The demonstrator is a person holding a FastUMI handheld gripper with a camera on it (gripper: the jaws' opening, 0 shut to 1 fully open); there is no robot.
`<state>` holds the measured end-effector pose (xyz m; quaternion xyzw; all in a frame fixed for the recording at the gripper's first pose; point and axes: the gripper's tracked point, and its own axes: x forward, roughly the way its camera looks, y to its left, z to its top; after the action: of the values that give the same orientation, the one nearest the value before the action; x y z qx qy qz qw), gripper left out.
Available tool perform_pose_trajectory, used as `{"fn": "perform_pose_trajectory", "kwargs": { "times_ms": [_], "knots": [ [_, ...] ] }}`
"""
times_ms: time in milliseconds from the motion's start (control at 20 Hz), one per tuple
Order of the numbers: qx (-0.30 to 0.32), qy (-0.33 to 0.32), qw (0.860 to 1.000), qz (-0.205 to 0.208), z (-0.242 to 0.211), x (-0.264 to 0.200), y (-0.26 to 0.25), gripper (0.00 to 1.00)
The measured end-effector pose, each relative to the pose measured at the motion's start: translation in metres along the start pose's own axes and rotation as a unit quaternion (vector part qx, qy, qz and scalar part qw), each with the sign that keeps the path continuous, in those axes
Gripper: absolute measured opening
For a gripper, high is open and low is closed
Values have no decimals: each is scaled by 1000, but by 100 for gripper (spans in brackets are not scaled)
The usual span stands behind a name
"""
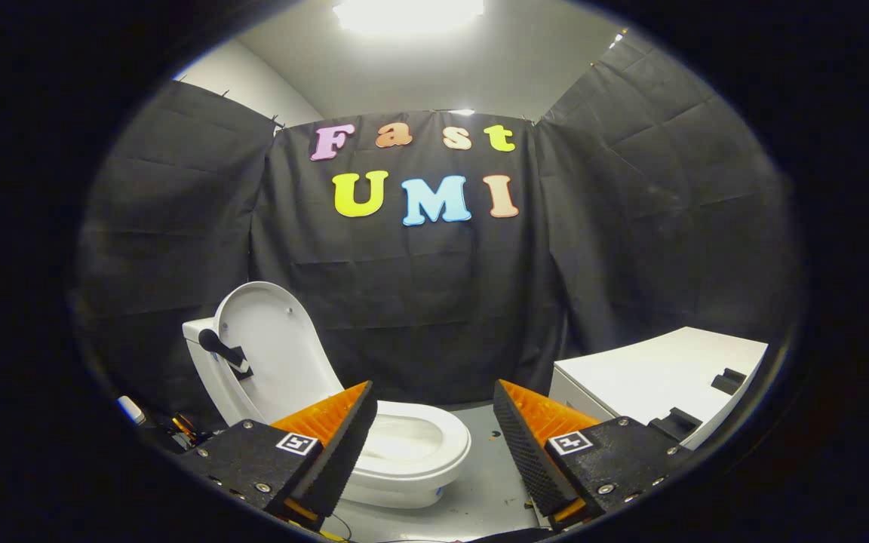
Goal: Open the toilet lid.
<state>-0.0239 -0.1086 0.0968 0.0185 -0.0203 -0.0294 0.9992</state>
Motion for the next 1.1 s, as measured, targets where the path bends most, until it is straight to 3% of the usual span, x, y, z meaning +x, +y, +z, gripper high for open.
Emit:
{"fn": "perform_pose_trajectory", "kwargs": {
  "times_ms": [1100],
  "knots": [
    [-3, 18, 1000, 0, -18, 5, 14, 95]
  ]
}}
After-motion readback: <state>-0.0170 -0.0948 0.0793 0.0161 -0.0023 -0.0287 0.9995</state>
